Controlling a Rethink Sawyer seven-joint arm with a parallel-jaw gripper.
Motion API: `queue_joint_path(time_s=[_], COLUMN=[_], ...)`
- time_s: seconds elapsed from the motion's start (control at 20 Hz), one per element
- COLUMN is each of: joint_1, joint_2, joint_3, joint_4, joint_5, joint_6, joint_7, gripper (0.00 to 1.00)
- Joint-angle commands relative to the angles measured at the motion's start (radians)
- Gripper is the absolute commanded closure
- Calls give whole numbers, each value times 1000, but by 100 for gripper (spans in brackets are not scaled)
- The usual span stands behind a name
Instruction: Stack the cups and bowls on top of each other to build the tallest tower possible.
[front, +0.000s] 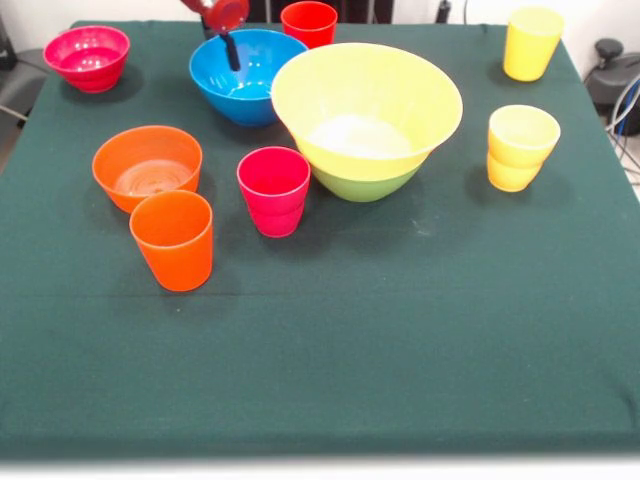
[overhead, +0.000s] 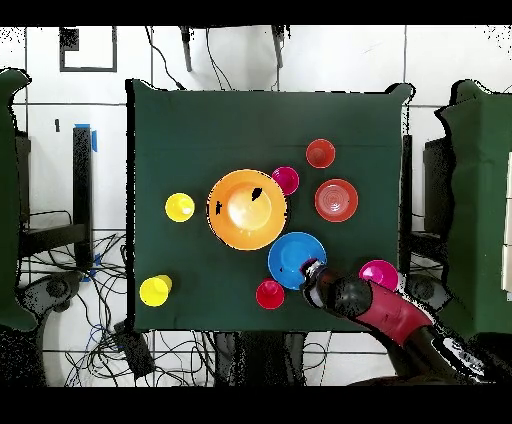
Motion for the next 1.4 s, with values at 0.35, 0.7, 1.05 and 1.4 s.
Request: queue_joint_path(time_s=[0.35,0.7,1.05,1.4], joint_1=[78,109,125,136], joint_2=[11,7,1,-38], joint_3=[77,45,29,28], joint_4=[-22,-37,-35,-8], joint_5=[-65,-75,-76,-64], joint_6=[55,48,53,69], joint_7=[-30,-21,-14,-5], gripper=[0,100,100,100])
